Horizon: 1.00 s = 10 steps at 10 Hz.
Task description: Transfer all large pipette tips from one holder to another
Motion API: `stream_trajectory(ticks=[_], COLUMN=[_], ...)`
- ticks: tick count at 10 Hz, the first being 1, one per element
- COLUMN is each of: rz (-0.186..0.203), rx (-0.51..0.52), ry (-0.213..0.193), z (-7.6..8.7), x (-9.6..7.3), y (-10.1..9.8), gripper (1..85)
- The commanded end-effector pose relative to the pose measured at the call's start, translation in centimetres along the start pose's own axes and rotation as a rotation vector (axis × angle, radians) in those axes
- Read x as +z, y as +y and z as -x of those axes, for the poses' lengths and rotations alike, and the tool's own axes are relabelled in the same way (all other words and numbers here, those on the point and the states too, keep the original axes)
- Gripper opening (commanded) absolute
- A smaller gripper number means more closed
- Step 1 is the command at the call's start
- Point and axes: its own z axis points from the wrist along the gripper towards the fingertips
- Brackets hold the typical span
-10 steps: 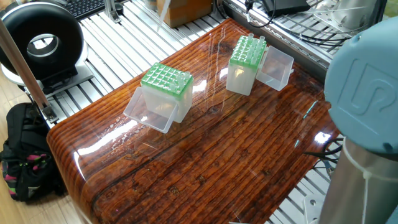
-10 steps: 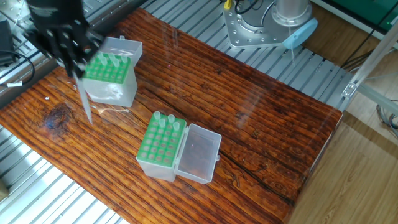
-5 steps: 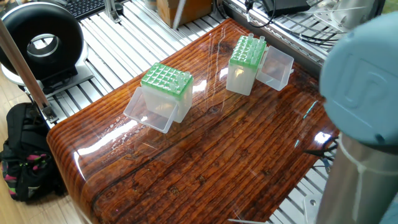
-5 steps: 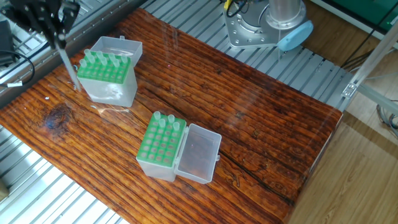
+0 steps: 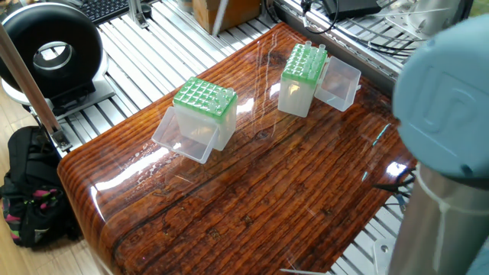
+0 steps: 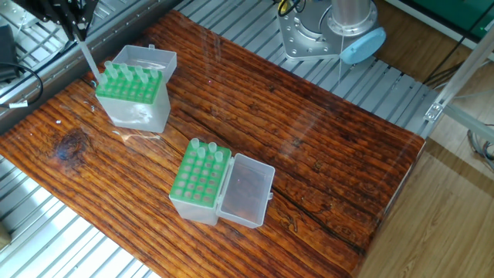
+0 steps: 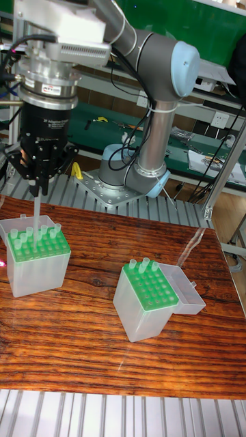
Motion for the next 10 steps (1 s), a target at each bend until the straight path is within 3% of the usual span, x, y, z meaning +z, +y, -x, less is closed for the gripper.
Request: stream_trajectory(ticks=[1, 5, 10], rz=[0.015, 0.044, 0.048], rx=[-0.011, 0.011, 0.014], ry=[0.01, 0.051, 0.056], z=[-0.9, -1.8, -2.0], x=[1.1, 1.6, 2.2], y=[0.2, 1.2, 1.2], gripper=[12.7, 12.3, 12.0])
